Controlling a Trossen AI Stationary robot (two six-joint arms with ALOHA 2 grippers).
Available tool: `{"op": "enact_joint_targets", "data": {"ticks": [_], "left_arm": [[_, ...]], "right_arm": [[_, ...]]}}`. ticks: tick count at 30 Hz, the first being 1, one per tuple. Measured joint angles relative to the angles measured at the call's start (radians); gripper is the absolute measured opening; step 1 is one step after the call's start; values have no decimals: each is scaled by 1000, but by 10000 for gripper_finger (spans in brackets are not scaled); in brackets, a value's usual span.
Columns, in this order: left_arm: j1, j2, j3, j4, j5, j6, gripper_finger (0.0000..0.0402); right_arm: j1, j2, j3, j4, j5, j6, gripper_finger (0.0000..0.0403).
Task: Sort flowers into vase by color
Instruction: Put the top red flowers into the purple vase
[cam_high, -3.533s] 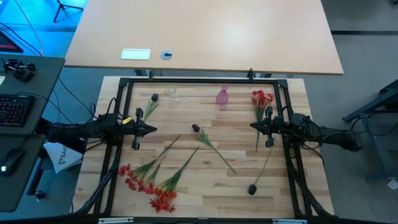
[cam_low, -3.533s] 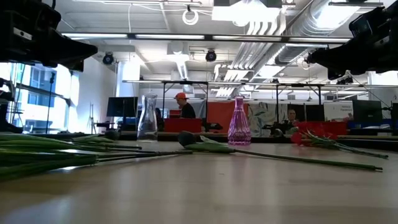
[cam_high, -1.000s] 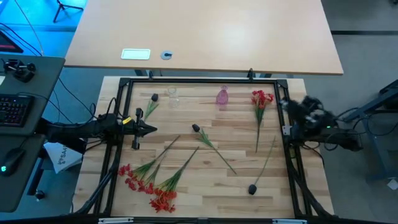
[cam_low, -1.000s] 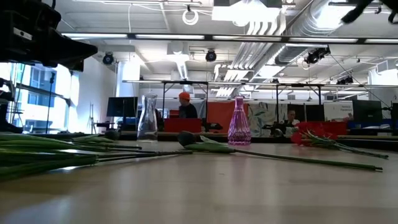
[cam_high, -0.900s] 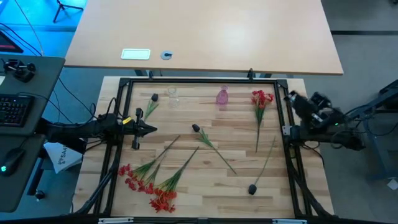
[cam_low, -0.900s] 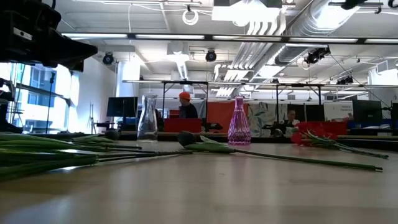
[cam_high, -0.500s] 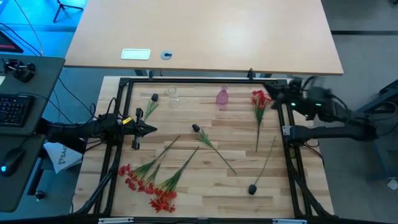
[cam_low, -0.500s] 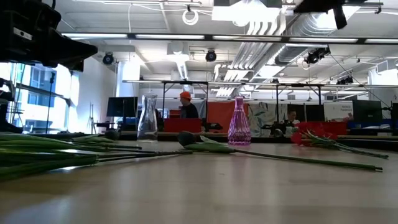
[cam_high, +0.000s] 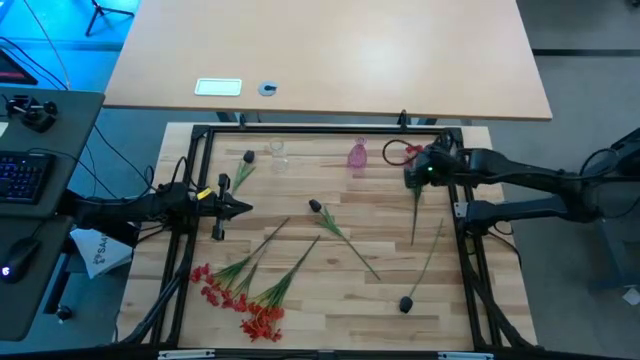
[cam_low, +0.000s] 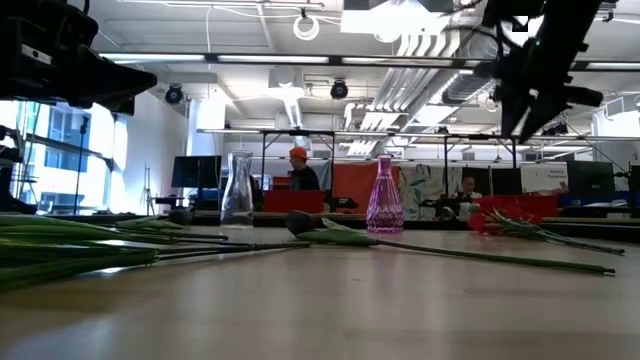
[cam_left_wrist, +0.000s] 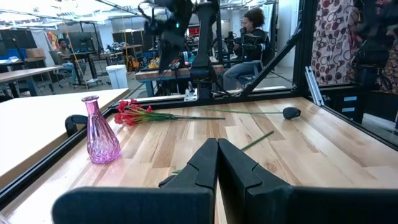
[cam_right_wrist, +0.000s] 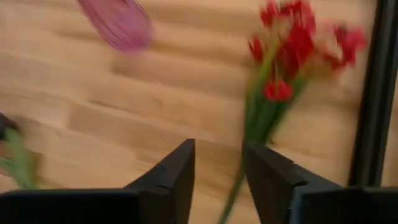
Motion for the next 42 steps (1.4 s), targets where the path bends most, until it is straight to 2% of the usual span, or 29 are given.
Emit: {"op": "enact_joint_targets", "data": {"ticks": [7,16,22,29,39,42], "left_arm": [[0,0,0,0,0,0,0],[0,0,0,0,0,0,0],[0,0,0,0,0,0,0],[0,0,0,0,0,0,0],[0,0,0,0,0,0,0],[0,0,0,0,0,0,0]], "right_arm": [[-57,86,-130,22,-74,131,189],[-133,155,-279,190,-105,88,195],[-167,193,-287,292,-117,3,195],[-215,296,-287,304,-120,-5,195],[-218,429,-281,382,-137,-30,194],[-218,440,-281,388,-130,-62,180]]}}
